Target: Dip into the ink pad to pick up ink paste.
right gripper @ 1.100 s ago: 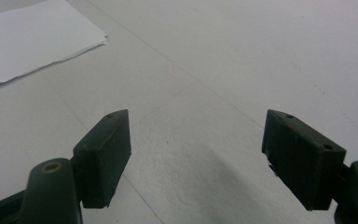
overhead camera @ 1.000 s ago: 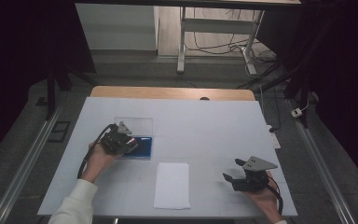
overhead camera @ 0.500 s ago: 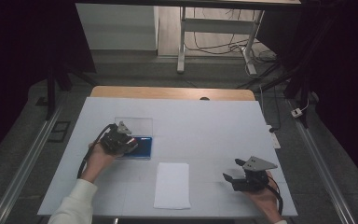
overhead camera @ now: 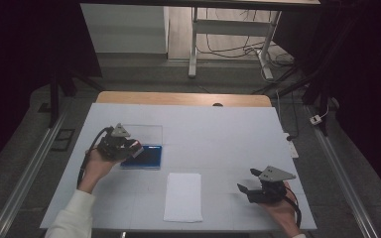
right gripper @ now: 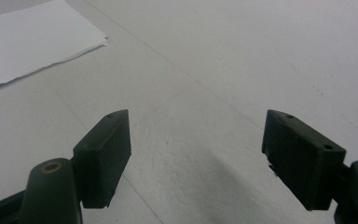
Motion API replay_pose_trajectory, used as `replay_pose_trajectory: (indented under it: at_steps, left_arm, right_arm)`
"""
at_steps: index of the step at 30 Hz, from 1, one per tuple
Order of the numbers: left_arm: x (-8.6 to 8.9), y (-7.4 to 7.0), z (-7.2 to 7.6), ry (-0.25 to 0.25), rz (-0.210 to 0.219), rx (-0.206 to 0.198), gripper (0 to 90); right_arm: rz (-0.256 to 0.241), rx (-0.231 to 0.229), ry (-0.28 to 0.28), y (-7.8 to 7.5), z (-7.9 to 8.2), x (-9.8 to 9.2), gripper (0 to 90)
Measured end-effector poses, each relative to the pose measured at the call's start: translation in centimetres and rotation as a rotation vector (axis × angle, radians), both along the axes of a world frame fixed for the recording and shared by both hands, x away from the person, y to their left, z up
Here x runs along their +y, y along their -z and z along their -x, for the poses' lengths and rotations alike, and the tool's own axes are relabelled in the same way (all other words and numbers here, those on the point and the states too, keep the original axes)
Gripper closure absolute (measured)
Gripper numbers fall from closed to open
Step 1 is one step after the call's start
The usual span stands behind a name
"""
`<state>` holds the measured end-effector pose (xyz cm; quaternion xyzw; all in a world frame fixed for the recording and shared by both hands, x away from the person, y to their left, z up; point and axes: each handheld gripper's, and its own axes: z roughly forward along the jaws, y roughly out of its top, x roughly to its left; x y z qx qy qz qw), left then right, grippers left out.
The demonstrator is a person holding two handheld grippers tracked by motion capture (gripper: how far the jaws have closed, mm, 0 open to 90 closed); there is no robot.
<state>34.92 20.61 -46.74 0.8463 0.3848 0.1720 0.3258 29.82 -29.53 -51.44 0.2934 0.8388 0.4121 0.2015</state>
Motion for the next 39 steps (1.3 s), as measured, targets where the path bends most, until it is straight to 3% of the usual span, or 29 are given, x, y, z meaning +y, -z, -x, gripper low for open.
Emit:
replay_pose_trajectory:
  at_steps: [2, 7, 39]
  left_arm:
    - [0.3, -0.9, 0.4, 0.001, 0.026, -0.016, 70.4]
    - [0.5, -1.6, 0.8, 0.012, 0.033, -0.020, 70.3]
    - [0.1, 1.7, -0.7, -0.014, -0.065, 0.083, 70.3]
  right_arm:
    - [0.000, -0.003, -0.002, 0.0, 0.0, 0.0, 23.3]
    - [-0.003, -0.002, -0.008, 0.0, 0.0, 0.0, 23.3]
    - [0.007, 0.005, -0.008, 0.1, -0.1, 0.0, 23.3]
